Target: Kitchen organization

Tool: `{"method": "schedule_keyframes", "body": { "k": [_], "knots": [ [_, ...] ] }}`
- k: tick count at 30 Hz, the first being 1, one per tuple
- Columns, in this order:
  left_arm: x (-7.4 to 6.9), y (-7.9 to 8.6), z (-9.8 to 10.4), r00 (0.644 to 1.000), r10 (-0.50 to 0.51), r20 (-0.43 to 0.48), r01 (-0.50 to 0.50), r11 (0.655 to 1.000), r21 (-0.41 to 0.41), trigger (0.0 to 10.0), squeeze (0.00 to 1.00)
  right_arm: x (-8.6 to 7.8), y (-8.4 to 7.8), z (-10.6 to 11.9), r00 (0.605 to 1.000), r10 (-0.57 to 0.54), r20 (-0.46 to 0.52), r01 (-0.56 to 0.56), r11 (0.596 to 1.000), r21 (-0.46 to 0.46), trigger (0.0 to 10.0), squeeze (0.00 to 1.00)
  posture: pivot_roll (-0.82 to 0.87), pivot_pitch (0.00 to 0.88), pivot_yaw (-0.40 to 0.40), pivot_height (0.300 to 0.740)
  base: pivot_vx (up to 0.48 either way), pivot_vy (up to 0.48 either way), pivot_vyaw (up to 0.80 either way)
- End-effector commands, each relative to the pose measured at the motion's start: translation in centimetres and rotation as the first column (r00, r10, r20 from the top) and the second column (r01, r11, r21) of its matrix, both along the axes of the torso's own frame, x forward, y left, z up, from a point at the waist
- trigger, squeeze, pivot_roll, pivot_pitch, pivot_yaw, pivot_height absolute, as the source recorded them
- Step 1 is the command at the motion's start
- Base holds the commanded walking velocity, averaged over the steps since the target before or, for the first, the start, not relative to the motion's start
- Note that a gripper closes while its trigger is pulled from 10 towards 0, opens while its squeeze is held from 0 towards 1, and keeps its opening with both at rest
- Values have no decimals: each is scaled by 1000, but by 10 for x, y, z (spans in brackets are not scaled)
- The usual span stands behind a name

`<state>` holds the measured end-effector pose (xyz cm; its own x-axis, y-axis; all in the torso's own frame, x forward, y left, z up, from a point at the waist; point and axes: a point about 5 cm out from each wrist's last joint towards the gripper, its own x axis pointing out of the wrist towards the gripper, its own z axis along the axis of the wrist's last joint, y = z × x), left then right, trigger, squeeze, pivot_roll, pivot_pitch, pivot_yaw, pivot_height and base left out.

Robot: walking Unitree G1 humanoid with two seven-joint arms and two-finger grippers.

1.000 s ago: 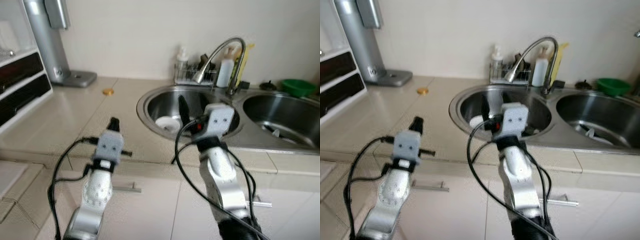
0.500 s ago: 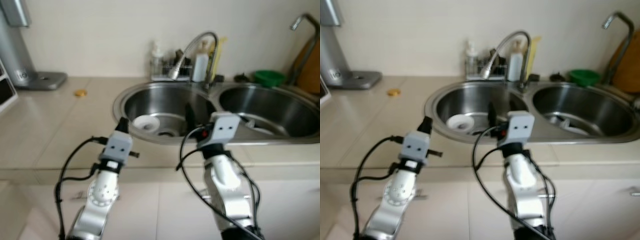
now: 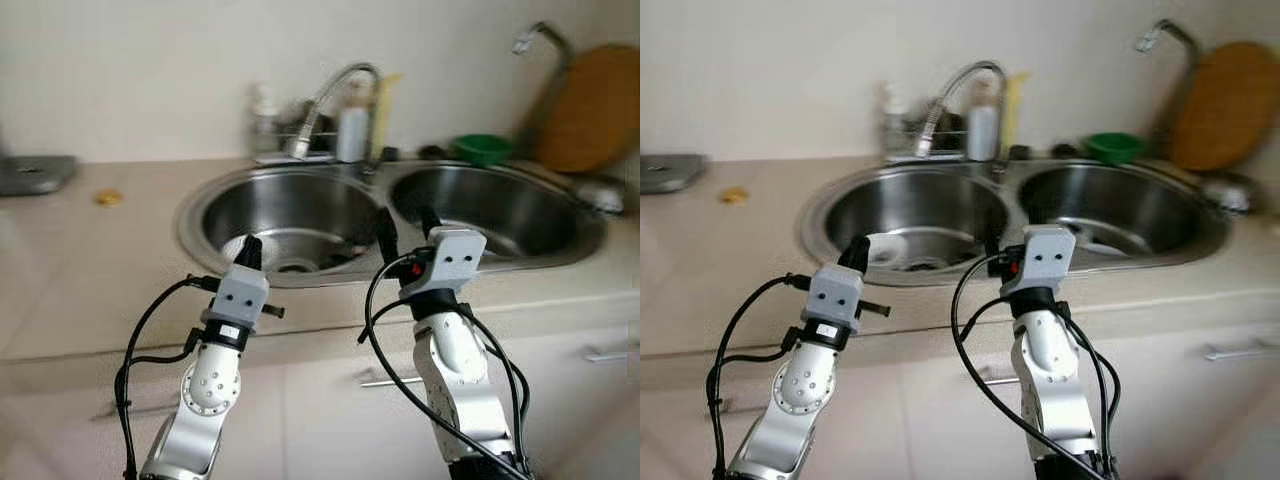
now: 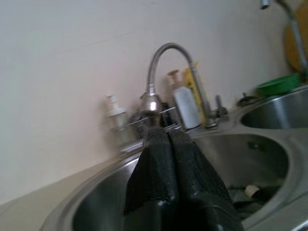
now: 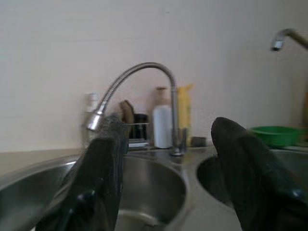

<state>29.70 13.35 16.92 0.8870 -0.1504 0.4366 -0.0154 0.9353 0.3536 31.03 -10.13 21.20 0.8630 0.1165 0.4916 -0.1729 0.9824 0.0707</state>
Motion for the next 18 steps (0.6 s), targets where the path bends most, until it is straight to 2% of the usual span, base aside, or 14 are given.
{"method": "schedule_keyframes", "body": {
  "k": [1,3,18],
  "knots": [
    [0,-3,2,1000,-10,5,10,1000,1,10000,0,-1,-1,0,1000,-7,5,7,1000,-8,10000,0,38,0,-3,740,0,-480,-800],
    [0,-3,3,1000,-15,13,15,1000,-3,10000,0,-1,-2,0,1000,-10,4,10,1000,-9,10000,0,36,0,-3,740,0,-480,-800],
    [-1,-4,2,1000,-21,23,21,1000,-3,10000,0,-1,-4,-4,1000,-20,-2,20,1000,-19,10000,0,37,0,-4,740,0,0,-800]
  ]
}}
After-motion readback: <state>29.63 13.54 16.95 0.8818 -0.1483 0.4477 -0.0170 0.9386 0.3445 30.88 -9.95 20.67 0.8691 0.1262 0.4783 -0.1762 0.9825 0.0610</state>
